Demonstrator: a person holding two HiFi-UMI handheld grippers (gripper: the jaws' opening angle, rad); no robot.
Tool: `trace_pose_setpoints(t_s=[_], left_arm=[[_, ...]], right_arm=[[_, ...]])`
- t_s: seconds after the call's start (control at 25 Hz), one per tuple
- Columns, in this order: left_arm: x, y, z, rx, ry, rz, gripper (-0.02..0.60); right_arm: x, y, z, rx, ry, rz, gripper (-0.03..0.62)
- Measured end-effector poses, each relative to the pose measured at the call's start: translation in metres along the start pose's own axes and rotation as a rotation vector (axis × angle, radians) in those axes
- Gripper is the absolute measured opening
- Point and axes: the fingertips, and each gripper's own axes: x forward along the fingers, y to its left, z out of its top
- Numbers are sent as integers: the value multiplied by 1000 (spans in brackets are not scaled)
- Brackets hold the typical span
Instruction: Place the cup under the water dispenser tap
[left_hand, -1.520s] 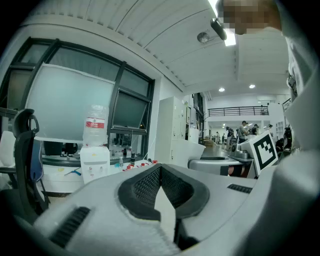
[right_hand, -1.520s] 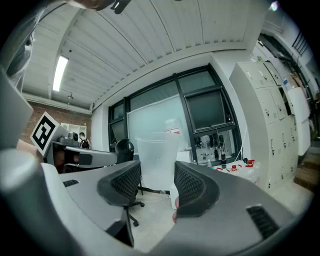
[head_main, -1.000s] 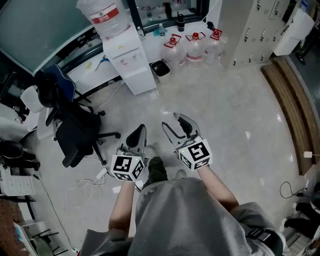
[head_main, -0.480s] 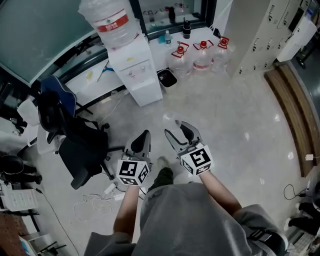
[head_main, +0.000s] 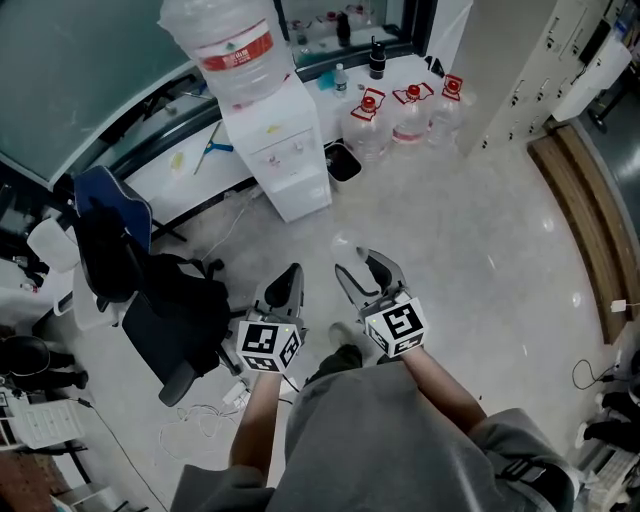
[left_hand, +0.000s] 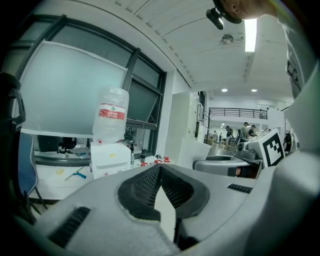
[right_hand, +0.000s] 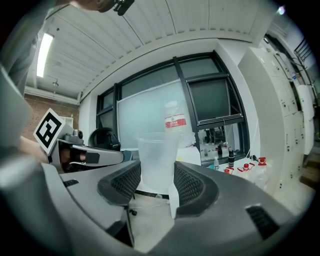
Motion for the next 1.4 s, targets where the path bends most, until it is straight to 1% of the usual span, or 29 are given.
trace_pose_setpoints(t_s=[0.4,0.64,1.0,1.4], left_arm=[[17,34,-7,-13,32,-39,9],[40,50,-9,-16,41,-53,9],[96,82,-5,-13,64,-76,9],[176,120,7,-11,117,-95,9]], right_arm=[[34,-2,-3,13,9,-48,210],[54,-14,-3,8,5,-65,210],[102,-50,0,8,-5,-91,210],[169,-111,9,27,0,-111,210]])
